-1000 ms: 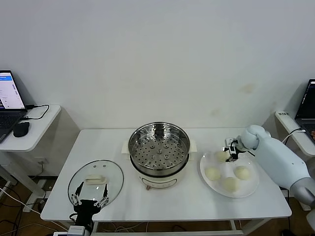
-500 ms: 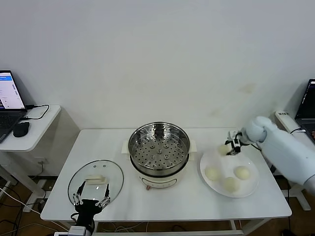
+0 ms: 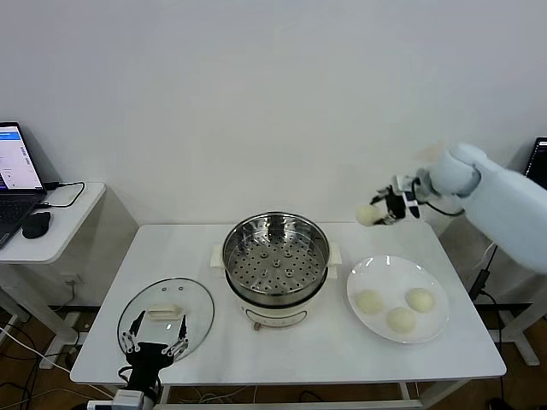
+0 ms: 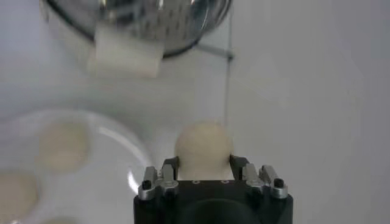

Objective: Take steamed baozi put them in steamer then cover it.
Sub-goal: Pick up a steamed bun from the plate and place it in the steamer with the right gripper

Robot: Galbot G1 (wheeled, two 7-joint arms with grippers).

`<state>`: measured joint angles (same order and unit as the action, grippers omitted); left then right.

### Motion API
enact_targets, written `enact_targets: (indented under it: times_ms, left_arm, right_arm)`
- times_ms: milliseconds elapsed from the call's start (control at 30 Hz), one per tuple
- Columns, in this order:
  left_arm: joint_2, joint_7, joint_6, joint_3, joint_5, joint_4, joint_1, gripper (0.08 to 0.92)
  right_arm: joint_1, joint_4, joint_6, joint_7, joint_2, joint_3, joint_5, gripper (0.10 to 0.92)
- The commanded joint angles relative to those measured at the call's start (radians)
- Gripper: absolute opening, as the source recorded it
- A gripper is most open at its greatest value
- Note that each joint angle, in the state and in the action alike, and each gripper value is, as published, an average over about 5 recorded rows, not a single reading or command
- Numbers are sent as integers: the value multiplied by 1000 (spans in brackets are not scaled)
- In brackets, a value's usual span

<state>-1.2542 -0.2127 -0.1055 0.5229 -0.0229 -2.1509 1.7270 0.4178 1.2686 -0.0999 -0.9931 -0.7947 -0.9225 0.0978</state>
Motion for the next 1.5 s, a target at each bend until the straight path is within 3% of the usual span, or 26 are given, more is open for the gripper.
enact_targets:
  times_ms: [33, 267, 833, 1333, 1500]
  left_arm:
    - [1, 0, -1, 1, -3, -3, 0, 823]
    - [5, -1, -1, 13, -10, -2, 3, 823]
    - [-3, -4, -4, 35, -32, 0, -14, 823]
    - [-5, -5, -5, 33, -36, 8, -25, 823]
    - [-9, -6, -4, 31, -37, 7, -24, 823]
  right_arm:
    - [169, 44, 34, 8, -81, -166, 119, 543]
    - [150, 29, 168, 57, -199, -260, 74, 536]
    - [50, -204, 545, 156, -468, -319, -296, 542]
    - [-15, -346, 665, 211, -521, -273, -531, 544]
    - [-26, -364, 675, 214, -526, -265, -556, 594]
